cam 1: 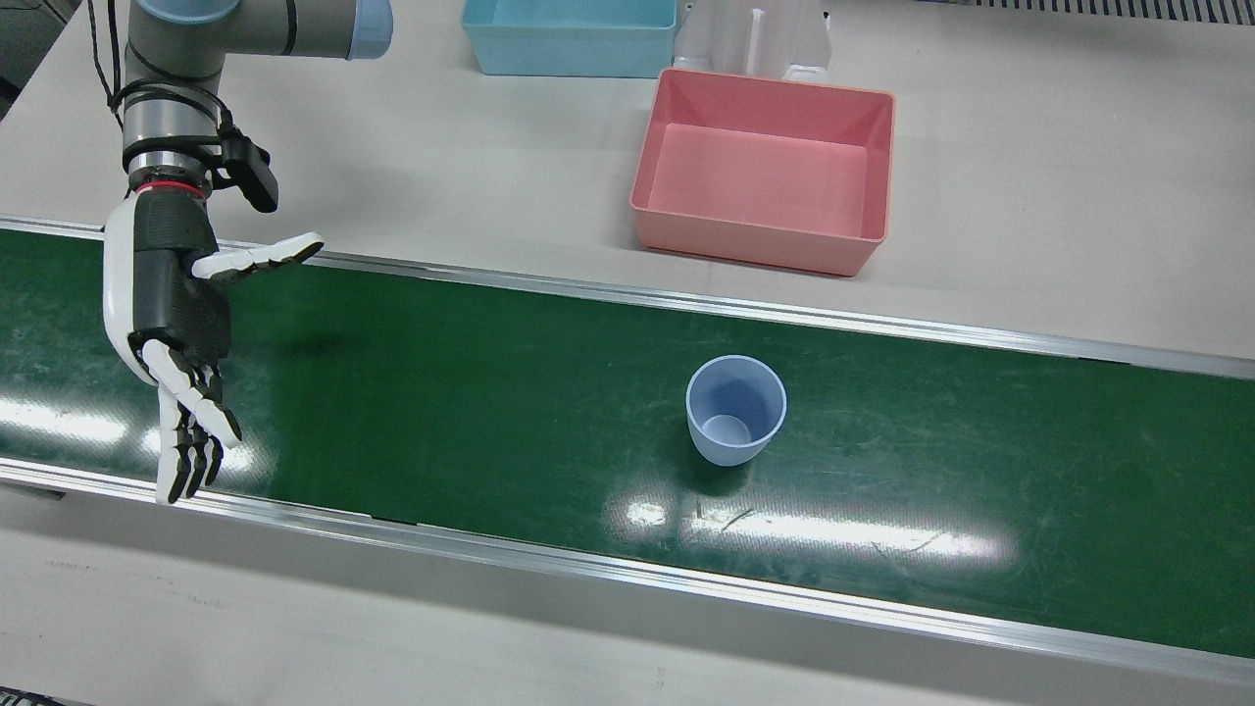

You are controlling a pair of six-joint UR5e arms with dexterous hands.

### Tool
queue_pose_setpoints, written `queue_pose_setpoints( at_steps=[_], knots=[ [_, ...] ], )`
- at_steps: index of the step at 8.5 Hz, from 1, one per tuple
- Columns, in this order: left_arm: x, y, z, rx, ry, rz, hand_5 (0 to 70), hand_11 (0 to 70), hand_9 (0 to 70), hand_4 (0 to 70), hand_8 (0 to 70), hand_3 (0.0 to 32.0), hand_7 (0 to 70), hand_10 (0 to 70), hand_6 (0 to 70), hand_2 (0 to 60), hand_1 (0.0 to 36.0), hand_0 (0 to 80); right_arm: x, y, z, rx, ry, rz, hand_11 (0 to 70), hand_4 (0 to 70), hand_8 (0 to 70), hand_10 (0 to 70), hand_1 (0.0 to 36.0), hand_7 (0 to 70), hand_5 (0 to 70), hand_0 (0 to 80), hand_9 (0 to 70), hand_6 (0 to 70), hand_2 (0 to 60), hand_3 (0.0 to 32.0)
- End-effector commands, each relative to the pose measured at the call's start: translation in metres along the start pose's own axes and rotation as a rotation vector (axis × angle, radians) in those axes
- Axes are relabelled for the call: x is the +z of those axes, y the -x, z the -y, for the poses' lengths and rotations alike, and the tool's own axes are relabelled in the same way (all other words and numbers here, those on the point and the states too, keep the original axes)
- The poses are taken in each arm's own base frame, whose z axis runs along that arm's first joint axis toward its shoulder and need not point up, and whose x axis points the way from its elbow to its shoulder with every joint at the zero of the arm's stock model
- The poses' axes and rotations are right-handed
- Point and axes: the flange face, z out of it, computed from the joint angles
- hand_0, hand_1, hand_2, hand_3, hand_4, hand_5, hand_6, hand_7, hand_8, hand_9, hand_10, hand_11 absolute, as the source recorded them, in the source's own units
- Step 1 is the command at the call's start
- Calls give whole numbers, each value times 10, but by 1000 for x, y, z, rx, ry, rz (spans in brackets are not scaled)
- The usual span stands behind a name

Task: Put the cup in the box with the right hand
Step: 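Lower the right hand toward the belt ahead of the approaching cup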

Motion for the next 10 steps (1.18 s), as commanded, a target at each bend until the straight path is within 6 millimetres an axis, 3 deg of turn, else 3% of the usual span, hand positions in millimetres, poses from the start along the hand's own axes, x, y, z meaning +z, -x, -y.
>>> queue_pose_setpoints(
  at_steps=[1,2,3,5,6,7,8,10],
  knots=[
    [0,0,0,0,0,1,0,0,0,0,0,0,0,0,0,0,0,0,1,-2,-1,1,3,-2,0,22,0,0,182,9,56,551,1,19,4,0],
    [0,0,0,0,0,1,0,0,0,0,0,0,0,0,0,0,0,0,2,-2,-2,3,6,-3,0,15,0,0,190,14,55,537,2,20,7,0],
    [0,0,0,0,0,1,0,0,0,0,0,0,0,0,0,0,0,0,2,-2,-3,3,6,-3,0,30,0,0,170,17,54,548,2,21,4,0],
    [0,0,0,-1,0,1,0,0,0,0,0,0,0,0,0,0,0,0,3,-7,-6,6,12,-10,0,14,0,0,191,38,54,534,1,24,26,0],
    [0,0,0,0,0,-1,0,0,0,0,0,0,0,0,0,0,0,0,3,-9,-7,5,11,-14,0,14,0,0,187,37,53,534,1,24,13,0],
    [0,0,0,0,0,1,0,0,0,0,0,0,0,0,0,0,0,0,3,-13,-6,4,11,-21,0,0,0,0,205,37,54,525,0,24,6,0],
    [0,0,0,0,0,1,0,0,0,0,0,0,0,0,0,0,0,0,2,-15,-6,5,10,-25,0,0,0,0,212,22,53,517,0,21,38,0],
    [0,0,0,0,0,1,0,0,0,0,0,0,0,0,0,0,0,0,2,-14,-6,3,10,-23,0,5,0,0,206,5,59,548,0,19,4,0]
  ],
)
